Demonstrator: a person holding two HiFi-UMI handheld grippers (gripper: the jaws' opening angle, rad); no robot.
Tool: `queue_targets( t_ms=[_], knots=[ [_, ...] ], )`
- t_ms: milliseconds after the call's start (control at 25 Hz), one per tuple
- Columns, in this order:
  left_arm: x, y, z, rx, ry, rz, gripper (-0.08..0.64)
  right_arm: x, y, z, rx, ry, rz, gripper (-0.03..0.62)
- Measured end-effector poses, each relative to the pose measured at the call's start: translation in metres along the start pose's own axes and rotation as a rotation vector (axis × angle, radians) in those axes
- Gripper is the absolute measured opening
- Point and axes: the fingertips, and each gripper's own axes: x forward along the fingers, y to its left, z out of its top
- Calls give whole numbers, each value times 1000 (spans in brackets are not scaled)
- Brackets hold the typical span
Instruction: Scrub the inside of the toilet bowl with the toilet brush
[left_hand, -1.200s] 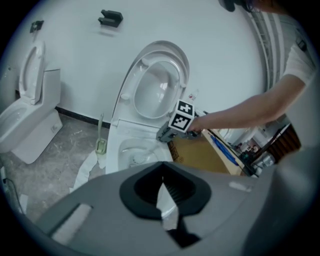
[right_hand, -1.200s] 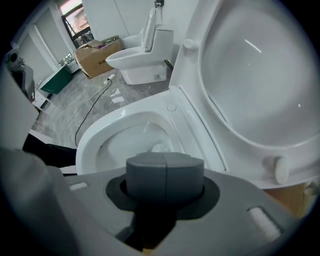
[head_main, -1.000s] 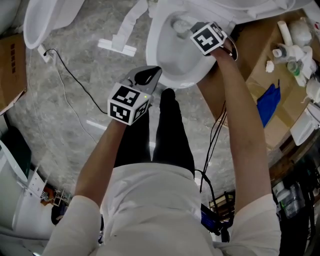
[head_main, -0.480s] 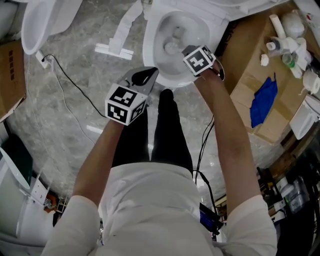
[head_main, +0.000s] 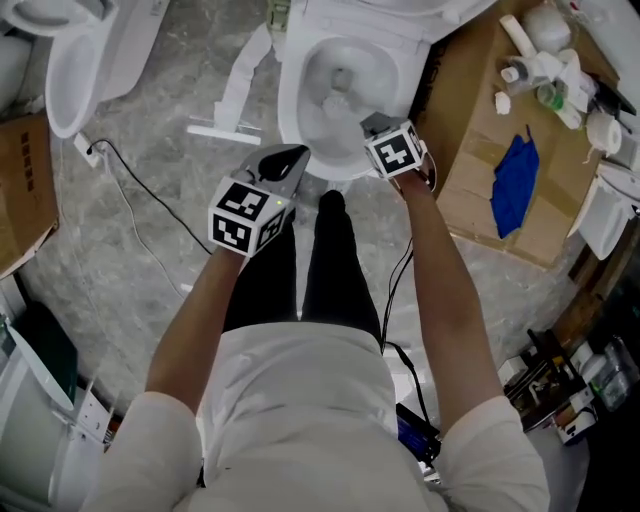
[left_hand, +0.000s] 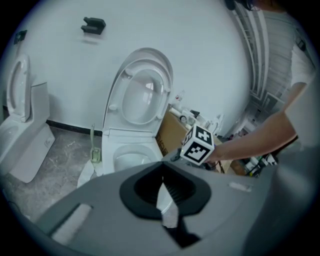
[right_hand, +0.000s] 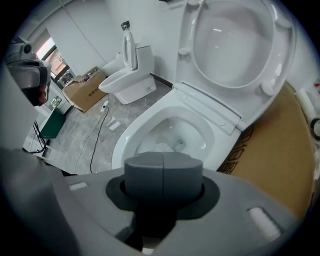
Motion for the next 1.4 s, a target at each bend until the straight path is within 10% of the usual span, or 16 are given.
queue_targets(
  t_ms=[800, 1400],
  knots=[
    [-92, -54, 50, 153, -36, -133, -6, -162, 92, -40, 452, -290, -89, 144],
    [-152, -106, 81, 259, -102, -234, -6, -286, 122, -67, 579, -504, -203, 144]
  ],
)
